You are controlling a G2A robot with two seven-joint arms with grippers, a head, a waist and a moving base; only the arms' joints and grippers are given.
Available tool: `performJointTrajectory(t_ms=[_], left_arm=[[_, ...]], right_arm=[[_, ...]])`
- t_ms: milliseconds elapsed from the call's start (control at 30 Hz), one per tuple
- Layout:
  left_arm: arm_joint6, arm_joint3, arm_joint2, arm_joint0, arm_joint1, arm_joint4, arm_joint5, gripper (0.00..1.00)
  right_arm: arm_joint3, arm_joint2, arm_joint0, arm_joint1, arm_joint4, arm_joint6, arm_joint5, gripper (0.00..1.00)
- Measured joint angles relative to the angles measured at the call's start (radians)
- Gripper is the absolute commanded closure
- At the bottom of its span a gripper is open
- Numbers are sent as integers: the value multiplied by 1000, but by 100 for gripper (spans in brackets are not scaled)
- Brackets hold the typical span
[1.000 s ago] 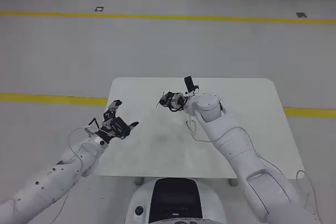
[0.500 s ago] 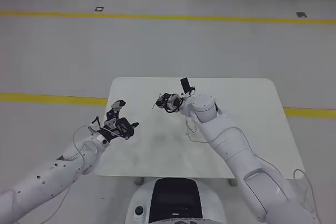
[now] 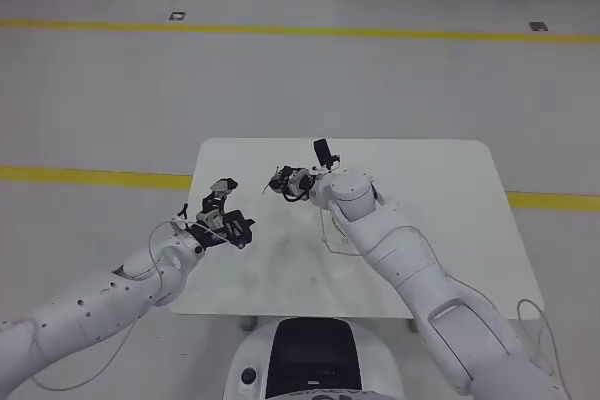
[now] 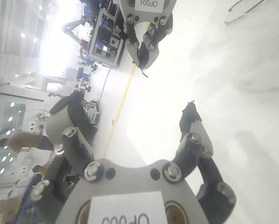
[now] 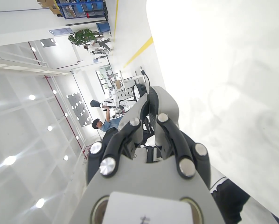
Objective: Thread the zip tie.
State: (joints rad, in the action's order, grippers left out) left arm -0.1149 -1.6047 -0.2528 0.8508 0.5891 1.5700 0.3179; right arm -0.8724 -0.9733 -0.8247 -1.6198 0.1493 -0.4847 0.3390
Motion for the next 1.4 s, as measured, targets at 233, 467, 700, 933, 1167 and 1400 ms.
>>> performJointTrajectory(t_ms=[233, 467, 700, 933, 1167, 1400], left_arm=[[71, 11, 81, -94, 11, 0, -15, 0], [109, 10, 83, -122, 28, 0, -59, 0], [109, 12, 82, -122, 28, 0, -59, 0], [117, 31, 83, -128, 36, 0, -78, 33], [114, 32, 83, -131, 42, 0, -99, 57], [125, 35, 83, -135, 47, 0, -117, 61]], right_arm=[[-52, 23, -34, -4, -12, 24, 1, 100], [-45, 47, -31, -14, 1, 36, 1, 100], [-49, 47, -35, -13, 0, 40, -2, 100], [-87, 43, -64, -13, -1, 77, 1, 100], [-91, 50, -67, -19, 9, 96, 1, 100], [-79, 56, -63, -26, 23, 118, 1, 100]])
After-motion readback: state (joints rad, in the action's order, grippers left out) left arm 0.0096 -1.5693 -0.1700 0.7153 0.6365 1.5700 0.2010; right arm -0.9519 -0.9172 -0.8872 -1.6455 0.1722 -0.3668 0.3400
